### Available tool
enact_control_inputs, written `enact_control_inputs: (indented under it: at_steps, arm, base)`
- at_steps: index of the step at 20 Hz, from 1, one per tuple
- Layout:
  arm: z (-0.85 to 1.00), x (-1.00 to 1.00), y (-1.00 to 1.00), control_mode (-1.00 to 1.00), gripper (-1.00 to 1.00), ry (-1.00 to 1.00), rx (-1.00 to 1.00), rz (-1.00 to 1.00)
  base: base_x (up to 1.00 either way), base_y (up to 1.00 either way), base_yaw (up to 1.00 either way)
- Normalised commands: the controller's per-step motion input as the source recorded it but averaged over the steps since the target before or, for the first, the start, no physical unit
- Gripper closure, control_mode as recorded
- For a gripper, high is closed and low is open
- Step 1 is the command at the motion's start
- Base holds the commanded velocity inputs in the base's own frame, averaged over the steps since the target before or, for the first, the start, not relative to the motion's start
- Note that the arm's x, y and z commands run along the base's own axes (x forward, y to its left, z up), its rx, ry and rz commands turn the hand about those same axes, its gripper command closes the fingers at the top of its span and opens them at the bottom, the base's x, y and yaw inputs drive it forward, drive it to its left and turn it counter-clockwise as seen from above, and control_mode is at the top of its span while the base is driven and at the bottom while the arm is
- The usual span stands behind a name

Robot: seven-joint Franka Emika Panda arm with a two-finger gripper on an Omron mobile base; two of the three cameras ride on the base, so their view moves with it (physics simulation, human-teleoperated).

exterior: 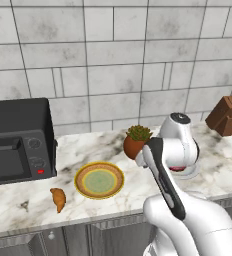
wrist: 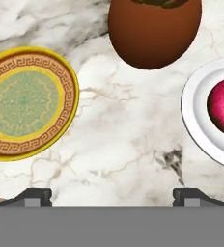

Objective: Place the pastries on the plates.

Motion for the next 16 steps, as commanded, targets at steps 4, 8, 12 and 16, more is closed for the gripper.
enact_control_inputs:
  at_steps: [4, 8, 12, 16]
  arm:
    - [0.0, -0.13, 0.93, -1.0, -1.0, 0.0, 0.0, 0.02]
    - [0.0, 0.0, 0.98, -1.0, -1.0, 0.0, 0.0, 0.02]
    - [0.0, 0.0, 0.99, -1.0, -1.0, 0.0, 0.0, 0.02]
    - [0.0, 0.0, 0.97, -1.0, -1.0, 0.0, 0.0, 0.03]
  base:
    - [0.0, 0.0, 0.0]
    - [0.0, 0.0, 0.0]
    - [0.0, 0.0, 0.0]
    - [0.0, 0.0, 0.0]
